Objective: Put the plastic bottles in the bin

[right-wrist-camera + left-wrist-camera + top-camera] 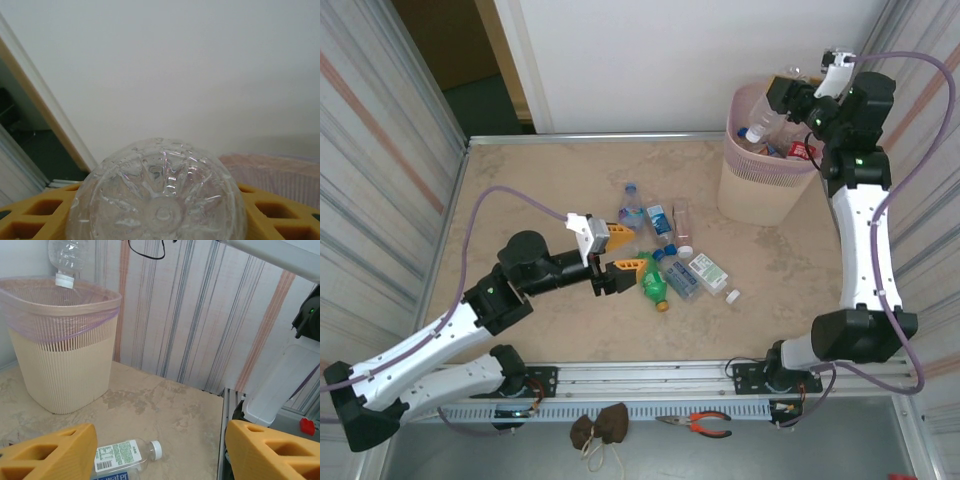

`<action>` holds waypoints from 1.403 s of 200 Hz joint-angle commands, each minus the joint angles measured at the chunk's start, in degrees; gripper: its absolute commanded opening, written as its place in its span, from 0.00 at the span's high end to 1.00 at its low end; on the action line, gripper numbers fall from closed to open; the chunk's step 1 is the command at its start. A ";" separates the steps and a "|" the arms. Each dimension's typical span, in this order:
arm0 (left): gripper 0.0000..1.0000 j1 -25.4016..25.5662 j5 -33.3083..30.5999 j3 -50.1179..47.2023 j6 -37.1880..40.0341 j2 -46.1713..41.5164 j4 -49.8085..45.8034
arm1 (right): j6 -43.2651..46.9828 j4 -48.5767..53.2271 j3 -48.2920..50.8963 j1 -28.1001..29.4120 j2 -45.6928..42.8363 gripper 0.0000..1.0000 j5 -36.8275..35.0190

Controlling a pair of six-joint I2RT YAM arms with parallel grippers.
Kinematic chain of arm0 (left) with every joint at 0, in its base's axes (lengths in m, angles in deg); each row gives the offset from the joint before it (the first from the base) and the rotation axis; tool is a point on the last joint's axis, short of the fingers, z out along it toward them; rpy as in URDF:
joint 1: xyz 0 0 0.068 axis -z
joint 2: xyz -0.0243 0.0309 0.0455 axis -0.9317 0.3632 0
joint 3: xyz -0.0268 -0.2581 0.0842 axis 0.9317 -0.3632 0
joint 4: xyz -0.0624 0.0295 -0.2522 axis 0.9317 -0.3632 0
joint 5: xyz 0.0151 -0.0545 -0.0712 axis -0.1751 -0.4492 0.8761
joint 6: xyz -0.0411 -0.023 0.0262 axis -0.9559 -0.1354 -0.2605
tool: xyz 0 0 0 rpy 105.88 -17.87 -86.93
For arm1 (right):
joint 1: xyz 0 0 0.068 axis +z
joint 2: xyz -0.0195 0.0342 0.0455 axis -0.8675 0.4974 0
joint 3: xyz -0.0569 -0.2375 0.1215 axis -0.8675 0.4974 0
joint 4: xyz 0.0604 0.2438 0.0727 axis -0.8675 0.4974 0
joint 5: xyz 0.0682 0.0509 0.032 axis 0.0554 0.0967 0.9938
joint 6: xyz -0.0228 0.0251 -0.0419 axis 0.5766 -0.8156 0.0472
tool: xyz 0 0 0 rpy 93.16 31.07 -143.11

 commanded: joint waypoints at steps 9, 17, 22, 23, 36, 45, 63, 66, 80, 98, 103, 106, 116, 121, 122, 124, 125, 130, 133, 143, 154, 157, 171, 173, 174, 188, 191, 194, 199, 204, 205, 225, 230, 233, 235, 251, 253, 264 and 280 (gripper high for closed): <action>0.32 -0.14 0.57 -0.56 -1.64 -0.62 2.71 | 2.34 -4.75 -1.03 -0.55 2.65 0.52 -1.14; 0.32 -0.12 0.65 -0.67 -1.76 -0.66 2.73 | 2.26 -5.21 -0.84 -0.55 3.36 0.52 -0.65; 0.32 -0.11 0.65 -0.79 -1.90 -0.70 2.79 | 2.26 -5.48 -0.47 -0.53 3.70 0.52 -0.13; 0.32 -0.11 0.63 -0.76 -1.97 -0.70 2.81 | 2.26 -5.54 -0.39 -0.49 3.80 0.52 -0.04; 0.32 -0.18 0.61 -1.14 -2.32 -0.86 3.22 | 2.26 -5.90 0.76 -0.41 4.62 0.52 0.41; 0.32 -0.11 0.51 -1.55 -2.53 -0.94 3.49 | 2.23 -5.69 1.59 -0.38 5.01 0.52 0.63; 0.32 -0.12 0.27 -2.16 -2.95 -1.14 4.01 | 2.41 -5.69 3.99 -0.20 5.48 0.52 1.39; 0.32 -0.11 0.27 -2.22 -3.04 -1.18 4.10 | 2.54 -5.64 4.24 -0.10 5.53 0.52 1.49; 0.32 -0.18 0.02 -2.55 -3.19 -1.32 4.34 | 3.91 -4.59 5.45 0.35 5.98 0.52 2.25; 0.32 -0.18 -0.15 -2.71 -3.27 -1.38 4.15 | 6.70 -2.44 6.35 1.17 6.61 0.51 1.97; 0.32 -0.11 -0.18 -2.73 -3.27 -1.48 4.15 | 7.14 -1.92 6.49 1.36 6.87 0.51 1.90; 0.32 -0.15 -0.25 -2.80 -3.26 -1.46 4.15 | 7.39 -1.71 6.62 1.48 7.01 0.51 1.58; 0.32 -0.15 -0.43 -2.92 -3.26 -1.46 4.14 | 7.78 -1.30 7.05 1.77 7.70 0.51 1.69; 0.32 -0.13 -0.52 -2.96 -3.37 -1.57 4.10 | 7.76 -1.22 7.23 1.91 8.08 0.51 1.71; 0.32 -0.17 -0.53 -2.95 -3.40 -1.57 4.13 | 7.73 -1.21 7.33 1.96 8.14 0.51 1.71; 0.32 -0.15 -0.53 -3.02 -3.41 -1.58 4.14 | 7.78 -1.10 7.34 1.99 8.28 0.51 1.67; 0.32 -0.13 -0.57 -3.06 -3.42 -1.58 4.15 | 7.79 -1.06 7.34 2.00 8.33 0.51 1.65; 0.32 -0.16 -0.61 -3.17 -3.49 -1.59 4.15 | 7.79 -0.93 7.44 2.09 8.80 0.51 1.77; 0.33 -0.17 -0.69 -3.17 -3.45 -1.61 4.15 | 7.79 -0.74 7.42 2.06 9.04 0.51 1.80; 0.35 -0.12 -0.70 -3.43 -3.57 -1.67 4.35 | 7.79 -0.08 7.19 2.27 10.12 0.51 2.09; 0.37 -0.11 -0.92 -3.85 -3.78 -1.69 5.37 | 7.71 1.19 6.53 2.43 11.34 0.50 2.52; 0.37 -0.11 -1.00 -3.96 -3.79 -1.63 5.72 | 7.66 1.58 6.35 2.49 11.70 0.50 2.63; 0.37 -0.12 -1.06 -4.03 -4.11 -1.33 6.58 | 7.43 3.16 5.40 2.61 13.30 0.49 3.07; 0.37 -0.16 -1.06 -4.04 -4.13 -1.28 6.60 | 7.40 3.38 5.34 2.60 13.46 0.49 3.07; 0.37 -0.13 -1.06 -4.01 -4.14 -1.21 6.65 | 7.37 3.50 5.29 2.61 13.61 0.49 3.01; 0.37 -0.13 -0.79 -3.98 -4.23 -0.89 6.68 | 7.17 4.98 4.71 2.60 14.87 0.48 3.25; 0.37 -0.11 -0.71 -3.98 -4.30 -0.83 6.69 | 7.06 5.25 4.64 2.57 15.11 0.47 3.29; 0.37 -0.11 -0.70 -4.08 -4.31 -0.79 6.70 | 7.09 5.60 4.50 2.60 15.36 0.47 3.28; 0.37 -0.11 -0.63 -4.23 -4.46 -0.82 6.74 | 7.02 6.22 4.23 2.61 15.70 0.46 3.26; 0.37 -0.15 -0.62 -4.35 -4.42 -0.79 6.78 | 7.00 6.89 3.90 2.54 15.99 0.44 3.22; 0.37 -0.18 -0.62 -4.43 -4.41 -0.79 6.78 | 6.96 7.02 3.82 2.54 16.06 0.44 3.26; 0.38 -0.12 -1.34 -5.13 -4.49 -1.14 6.87 | 5.93 8.85 2.56 2.24 16.29 0.36 4.27; 0.38 -0.11 -1.48 -5.29 -4.54 -1.21 6.96 | 5.51 9.05 2.31 2.08 16.09 0.33 4.57; 0.38 -0.13 -1.58 -5.32 -4.54 -1.36 6.96 | 5.31 9.08 2.17 1.97 15.90 0.31 4.72; 0.38 -0.12 -1.58 -5.33 -4.53 -1.39 6.96 | 5.04 9.12 2.12 1.84 15.80 0.30 4.93; 0.38 -0.12 -2.05 -5.39 -4.49 -1.71 6.88 | 3.49 9.18 0.99 1.17 14.36 0.23 5.81; 0.38 -0.11 -2.12 -5.39 -4.47 -1.72 6.88 | 3.38 9.17 0.88 1.09 14.12 0.22 5.95; 0.38 -0.12 -2.37 -5.49 -4.36 -1.85 6.79 | 2.82 9.43 -0.06 0.60 13.36 0.19 6.62; 0.37 -0.13 -2.45 -5.49 -4.10 -1.89 6.61 | 2.55 10.15 -1.75 0.21 12.58 0.17 6.87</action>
